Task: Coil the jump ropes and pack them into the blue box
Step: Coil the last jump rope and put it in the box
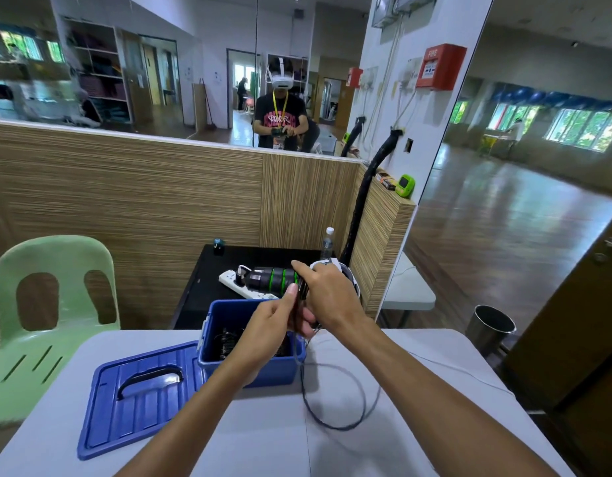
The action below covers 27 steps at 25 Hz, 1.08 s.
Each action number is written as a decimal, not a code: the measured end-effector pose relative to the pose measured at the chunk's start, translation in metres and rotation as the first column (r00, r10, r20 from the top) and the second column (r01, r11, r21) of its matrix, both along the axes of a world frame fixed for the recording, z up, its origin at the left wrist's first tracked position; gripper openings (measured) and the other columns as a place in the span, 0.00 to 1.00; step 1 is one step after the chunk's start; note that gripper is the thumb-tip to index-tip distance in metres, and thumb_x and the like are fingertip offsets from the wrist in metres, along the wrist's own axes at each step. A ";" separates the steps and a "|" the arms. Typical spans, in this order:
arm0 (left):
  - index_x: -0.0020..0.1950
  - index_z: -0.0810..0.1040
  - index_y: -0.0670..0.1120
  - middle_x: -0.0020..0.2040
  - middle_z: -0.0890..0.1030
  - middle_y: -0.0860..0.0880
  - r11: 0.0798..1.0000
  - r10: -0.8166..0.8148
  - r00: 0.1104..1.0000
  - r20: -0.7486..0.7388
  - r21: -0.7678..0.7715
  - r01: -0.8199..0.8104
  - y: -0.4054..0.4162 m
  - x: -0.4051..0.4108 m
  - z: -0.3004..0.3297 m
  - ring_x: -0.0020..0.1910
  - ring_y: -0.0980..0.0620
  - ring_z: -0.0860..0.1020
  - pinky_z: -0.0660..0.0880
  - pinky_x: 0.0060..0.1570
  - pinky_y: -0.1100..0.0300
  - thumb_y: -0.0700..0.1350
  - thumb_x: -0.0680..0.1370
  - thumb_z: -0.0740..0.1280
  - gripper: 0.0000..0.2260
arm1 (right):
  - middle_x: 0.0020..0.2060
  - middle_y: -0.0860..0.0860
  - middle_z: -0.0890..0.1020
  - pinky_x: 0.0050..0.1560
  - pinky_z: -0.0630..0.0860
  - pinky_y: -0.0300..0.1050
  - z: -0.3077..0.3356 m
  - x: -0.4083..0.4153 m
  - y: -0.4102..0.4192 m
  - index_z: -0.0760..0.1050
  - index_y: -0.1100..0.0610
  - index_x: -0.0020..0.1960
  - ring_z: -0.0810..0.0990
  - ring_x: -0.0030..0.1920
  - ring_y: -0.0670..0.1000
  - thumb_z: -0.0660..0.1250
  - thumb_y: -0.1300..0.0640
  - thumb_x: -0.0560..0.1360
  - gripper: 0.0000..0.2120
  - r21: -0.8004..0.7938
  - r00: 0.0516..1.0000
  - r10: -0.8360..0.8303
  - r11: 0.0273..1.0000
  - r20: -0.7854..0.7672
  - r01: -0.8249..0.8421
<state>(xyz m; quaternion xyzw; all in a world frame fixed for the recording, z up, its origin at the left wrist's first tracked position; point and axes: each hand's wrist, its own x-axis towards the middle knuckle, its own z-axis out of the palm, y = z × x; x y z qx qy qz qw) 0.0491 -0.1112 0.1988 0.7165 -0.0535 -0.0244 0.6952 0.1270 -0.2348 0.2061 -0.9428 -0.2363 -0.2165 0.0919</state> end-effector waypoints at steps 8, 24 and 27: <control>0.50 0.79 0.37 0.38 0.81 0.41 0.967 -0.137 0.988 -0.069 -0.226 0.118 0.005 0.007 -0.003 0.37 0.47 0.80 0.80 0.46 0.53 0.49 0.80 0.64 0.15 | 0.56 0.59 0.79 0.50 0.76 0.51 0.002 -0.004 -0.008 0.65 0.54 0.76 0.76 0.58 0.60 0.64 0.63 0.75 0.30 -0.070 0.999 -0.043 0.997 -0.023 0.041; 0.40 0.71 0.39 0.31 0.69 0.49 0.997 0.068 0.995 0.076 0.017 -0.069 0.000 -0.006 -0.073 0.30 0.56 0.66 0.64 0.27 0.69 0.43 0.84 0.57 0.14 | 0.43 0.55 0.81 0.45 0.80 0.55 0.013 -0.010 0.000 0.72 0.55 0.55 0.81 0.43 0.59 0.73 0.50 0.72 0.17 0.034 0.952 -0.026 0.999 -0.306 0.039; 0.43 0.75 0.45 0.33 0.73 0.54 0.985 0.038 0.990 0.138 0.161 -0.060 0.020 0.010 -0.068 0.32 0.58 0.70 0.68 0.33 0.67 0.41 0.83 0.58 0.11 | 0.43 0.53 0.81 0.46 0.79 0.56 0.020 -0.022 -0.001 0.72 0.54 0.55 0.80 0.42 0.56 0.73 0.53 0.71 0.16 0.046 0.919 0.111 0.994 -0.378 -0.101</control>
